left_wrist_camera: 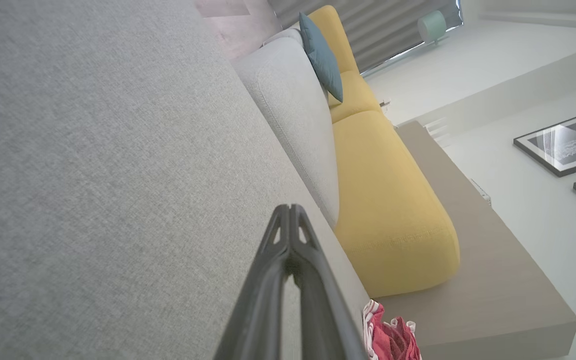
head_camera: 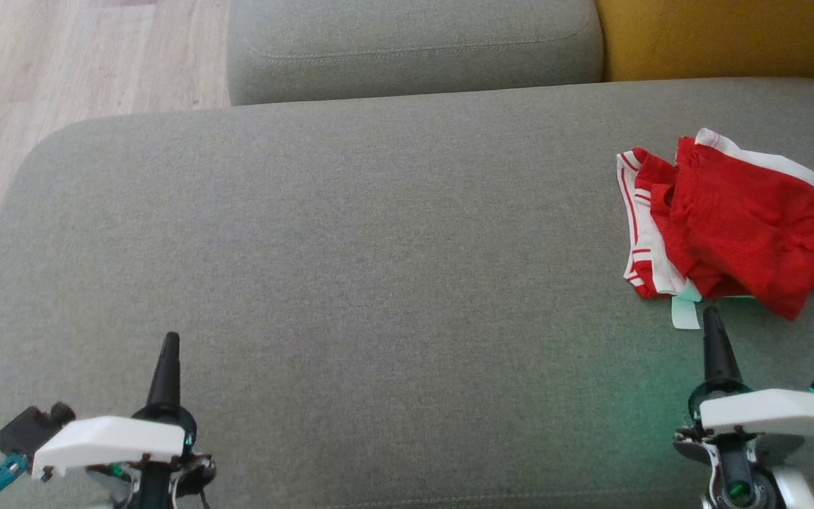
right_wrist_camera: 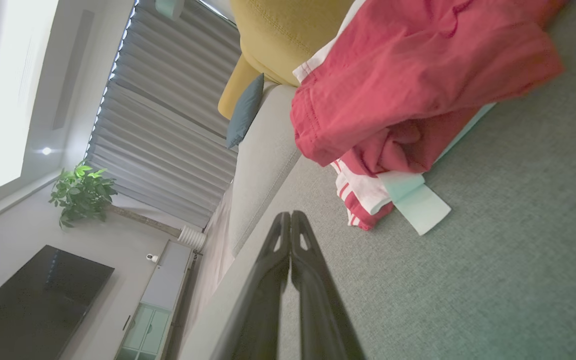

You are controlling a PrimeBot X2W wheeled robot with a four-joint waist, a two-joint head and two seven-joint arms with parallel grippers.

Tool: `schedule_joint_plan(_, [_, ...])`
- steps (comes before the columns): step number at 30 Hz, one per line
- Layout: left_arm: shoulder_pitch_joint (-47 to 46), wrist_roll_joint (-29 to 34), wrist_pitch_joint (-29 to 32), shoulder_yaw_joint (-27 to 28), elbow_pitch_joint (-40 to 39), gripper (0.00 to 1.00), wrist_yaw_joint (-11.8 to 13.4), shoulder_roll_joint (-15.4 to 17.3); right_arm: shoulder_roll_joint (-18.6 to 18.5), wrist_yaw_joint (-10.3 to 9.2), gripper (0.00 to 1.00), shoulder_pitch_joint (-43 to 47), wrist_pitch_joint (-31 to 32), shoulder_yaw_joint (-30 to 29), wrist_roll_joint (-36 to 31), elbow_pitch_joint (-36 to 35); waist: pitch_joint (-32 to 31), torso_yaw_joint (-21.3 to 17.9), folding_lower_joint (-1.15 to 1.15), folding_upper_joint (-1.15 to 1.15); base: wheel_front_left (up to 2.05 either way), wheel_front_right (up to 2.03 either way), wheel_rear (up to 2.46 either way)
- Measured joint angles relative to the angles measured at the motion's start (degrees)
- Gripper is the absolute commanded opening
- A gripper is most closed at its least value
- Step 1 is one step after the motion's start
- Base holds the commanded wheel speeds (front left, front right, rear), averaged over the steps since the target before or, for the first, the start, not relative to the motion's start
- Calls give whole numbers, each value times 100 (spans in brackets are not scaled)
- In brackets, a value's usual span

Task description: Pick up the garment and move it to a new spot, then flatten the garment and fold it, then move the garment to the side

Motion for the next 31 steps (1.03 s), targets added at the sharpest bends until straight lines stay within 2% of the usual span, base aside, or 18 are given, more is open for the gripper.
schedule_joint_plan(31, [-250,-1805,525,293,127,0,-138,0,0,0,0,-17,515,-367,2148,-71,-11,21,0,0,0,0,0])
